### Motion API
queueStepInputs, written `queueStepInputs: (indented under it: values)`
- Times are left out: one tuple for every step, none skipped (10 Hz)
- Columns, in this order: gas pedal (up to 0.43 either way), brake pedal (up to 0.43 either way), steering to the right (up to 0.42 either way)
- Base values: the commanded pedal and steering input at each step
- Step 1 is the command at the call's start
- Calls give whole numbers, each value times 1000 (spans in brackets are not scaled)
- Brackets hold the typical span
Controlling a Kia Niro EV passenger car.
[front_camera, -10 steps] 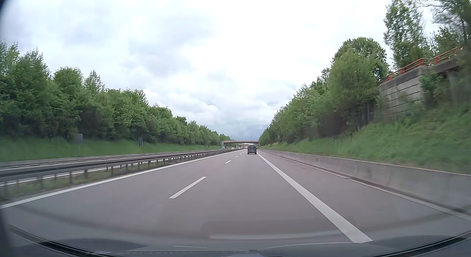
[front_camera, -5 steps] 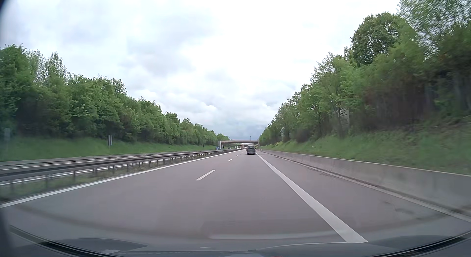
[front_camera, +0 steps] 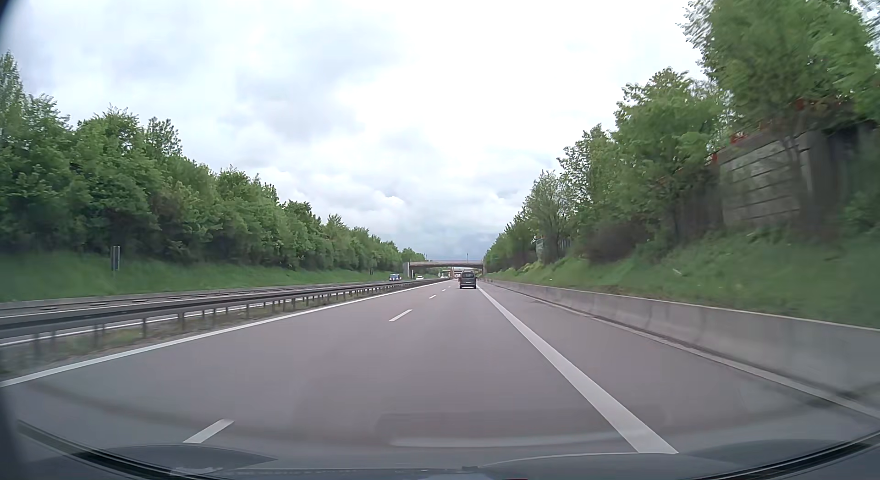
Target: Follow the waypoints while adhering to traffic rules and regulations
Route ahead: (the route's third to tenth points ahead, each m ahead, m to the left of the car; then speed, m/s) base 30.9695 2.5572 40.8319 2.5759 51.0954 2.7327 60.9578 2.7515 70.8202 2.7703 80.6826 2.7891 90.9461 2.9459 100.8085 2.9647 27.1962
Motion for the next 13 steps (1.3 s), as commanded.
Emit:
queueStepInputs:
  values:
    - [228, 12, -1]
    - [228, 12, -2]
    - [228, 12, -2]
    - [228, 12, -1]
    - [228, 12, -2]
    - [228, 12, -2]
    - [240, 12, -2]
    - [240, 12, -2]
    - [240, 6, -2]
    - [240, 12, -2]
    - [240, 12, -2]
    - [240, 12, -2]
    - [240, 12, -2]
